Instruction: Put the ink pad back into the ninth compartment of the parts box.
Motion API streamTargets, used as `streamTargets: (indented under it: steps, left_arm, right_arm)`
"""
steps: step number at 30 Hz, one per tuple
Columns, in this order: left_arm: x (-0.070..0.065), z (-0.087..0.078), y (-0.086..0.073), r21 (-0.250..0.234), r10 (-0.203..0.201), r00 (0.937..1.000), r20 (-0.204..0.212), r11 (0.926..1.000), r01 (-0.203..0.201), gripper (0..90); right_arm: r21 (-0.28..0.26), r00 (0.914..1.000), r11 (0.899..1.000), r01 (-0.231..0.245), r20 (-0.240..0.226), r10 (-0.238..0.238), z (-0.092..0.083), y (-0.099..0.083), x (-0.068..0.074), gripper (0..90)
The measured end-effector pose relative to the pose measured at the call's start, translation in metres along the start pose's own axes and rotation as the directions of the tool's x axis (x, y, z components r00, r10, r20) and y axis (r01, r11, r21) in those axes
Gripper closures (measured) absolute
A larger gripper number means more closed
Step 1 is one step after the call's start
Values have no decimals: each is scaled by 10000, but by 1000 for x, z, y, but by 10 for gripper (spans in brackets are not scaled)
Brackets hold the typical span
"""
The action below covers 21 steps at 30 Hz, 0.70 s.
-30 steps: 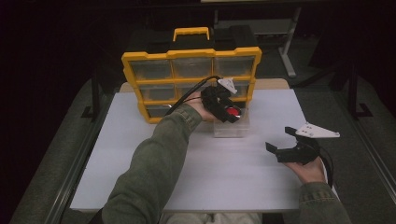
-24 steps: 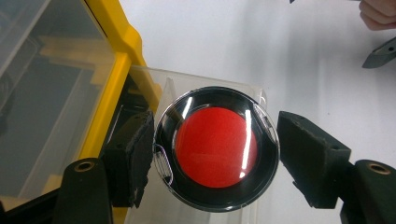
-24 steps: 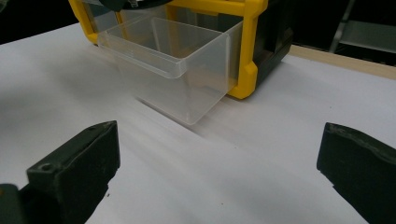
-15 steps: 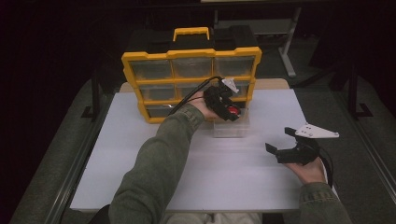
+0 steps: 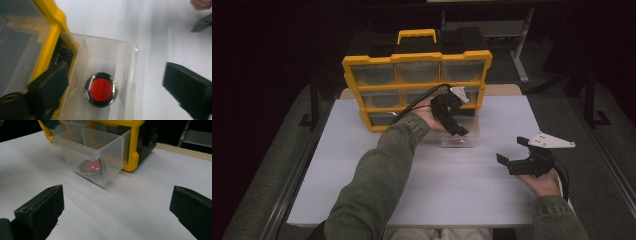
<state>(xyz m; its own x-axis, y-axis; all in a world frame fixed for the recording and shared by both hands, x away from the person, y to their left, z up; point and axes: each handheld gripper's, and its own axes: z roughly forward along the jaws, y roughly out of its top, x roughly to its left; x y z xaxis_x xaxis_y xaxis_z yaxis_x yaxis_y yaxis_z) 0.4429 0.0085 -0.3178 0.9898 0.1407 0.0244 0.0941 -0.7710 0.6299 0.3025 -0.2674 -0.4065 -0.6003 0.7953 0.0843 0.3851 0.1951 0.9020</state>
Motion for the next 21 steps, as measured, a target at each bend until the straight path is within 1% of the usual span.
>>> streamTargets:
  steps: [2, 4, 7, 8, 11, 14, 17, 21]
  left_arm:
    - [-2, -3, 0, -73, 46, 10000, -57, 10000, -46, 30]
    - [-4, -9, -1, -297, -70, 10000, -40, 9995, 69, 0]
    - [-6, -18, -4, -685, -173, 9998, -120, 9975, 164, 0]
    - [-6, -21, -6, -772, -242, 9996, -144, 9967, 231, 0]
    - [-8, -29, -12, -1020, -298, 9990, -328, 9944, 263, 0]
    - [-10, -34, -17, -1177, -392, 9987, -334, 9924, 350, 0]
    - [-12, -37, -22, -1246, -396, 9987, -307, 9916, 355, 0]
    - [-16, -42, -30, -1314, -326, 9987, -395, 9910, 271, 0]
  right_arm:
    - [-3, 10000, 10000, -8, 0, 8, 0, 0, 0, 0]
    - [6, 10000, 10000, -15, 7, 15, 0, 0, 0, 0]
    - [14, 10000, 10000, -25, 14, 25, 0, 0, 0, 0]
    - [19, 10000, 10000, -28, 18, 28, 0, 0, 0, 0]
    - [20, 10000, 10000, -12, 20, 12, 0, 0, 0, 0]
    - [34, 10000, 10000, 5, 27, -5, 0, 0, 0, 0]
    - [70, 10000, 10000, -4, 45, 4, 1, 0, 0, 0]
    - [100, 10000, 9999, 32, 46, -33, 1, 0, 1, 0]
